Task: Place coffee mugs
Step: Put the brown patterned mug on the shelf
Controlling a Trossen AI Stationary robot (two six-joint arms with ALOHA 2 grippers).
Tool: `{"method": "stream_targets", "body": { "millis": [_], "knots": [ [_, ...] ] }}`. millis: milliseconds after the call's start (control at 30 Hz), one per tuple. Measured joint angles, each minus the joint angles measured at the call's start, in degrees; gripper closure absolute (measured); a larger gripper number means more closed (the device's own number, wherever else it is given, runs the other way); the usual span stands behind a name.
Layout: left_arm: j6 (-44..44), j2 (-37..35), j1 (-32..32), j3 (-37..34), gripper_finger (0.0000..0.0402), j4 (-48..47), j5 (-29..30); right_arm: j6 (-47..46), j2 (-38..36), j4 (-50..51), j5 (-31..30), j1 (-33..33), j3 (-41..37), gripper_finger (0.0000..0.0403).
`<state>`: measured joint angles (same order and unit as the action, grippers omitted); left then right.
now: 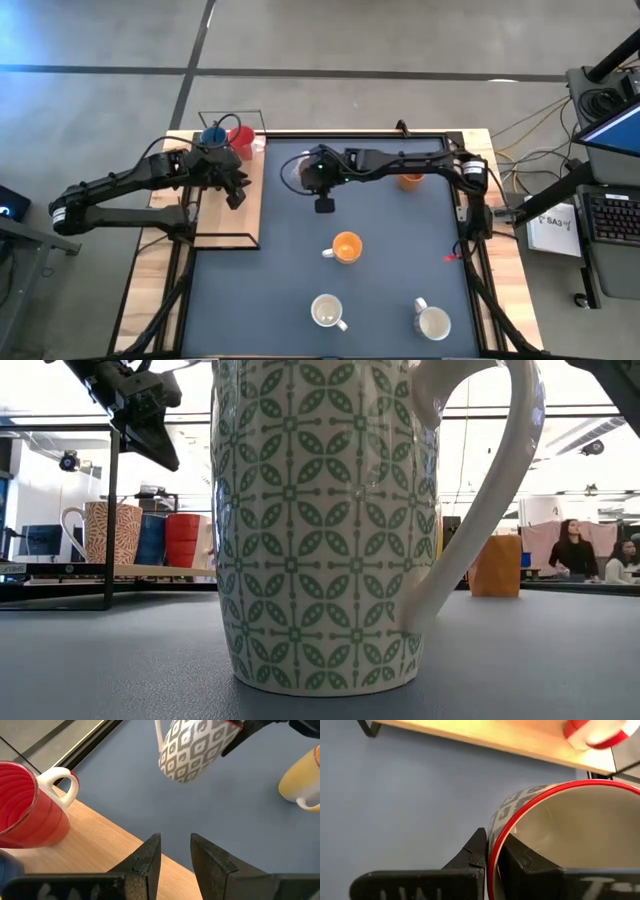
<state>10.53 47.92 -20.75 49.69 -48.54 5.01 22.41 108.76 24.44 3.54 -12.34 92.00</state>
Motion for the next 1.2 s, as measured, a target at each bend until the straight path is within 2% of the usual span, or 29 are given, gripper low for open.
{"method": "stream_targets", "body": {
  "millis": [400, 767, 1067, 1200],
  "knots": [
    [-0.8, 0.0, 0.0, 0.0, 0.0314, -0.8, -0.1, -3.0, 10.2, 4.6, 4.4, 0.3, 10.6, 0.0378],
    [-1.0, 0.0, 0.0, 0.0, 0.0314, -0.8, -1.7, -3.6, 19.9, 17.4, 4.6, 1.0, 25.6, 0.0376],
    [-1.5, 0.0, 0.1, 0.0, 0.0314, -0.8, -1.8, -2.9, 21.3, 18.3, 8.4, 1.2, 28.1, 0.0373],
    [-2.5, 0.3, 0.1, -0.1, 0.0314, -0.7, -3.2, -3.6, 21.3, 18.8, 10.8, 1.2, 28.1, 0.0355]
  ]
}}
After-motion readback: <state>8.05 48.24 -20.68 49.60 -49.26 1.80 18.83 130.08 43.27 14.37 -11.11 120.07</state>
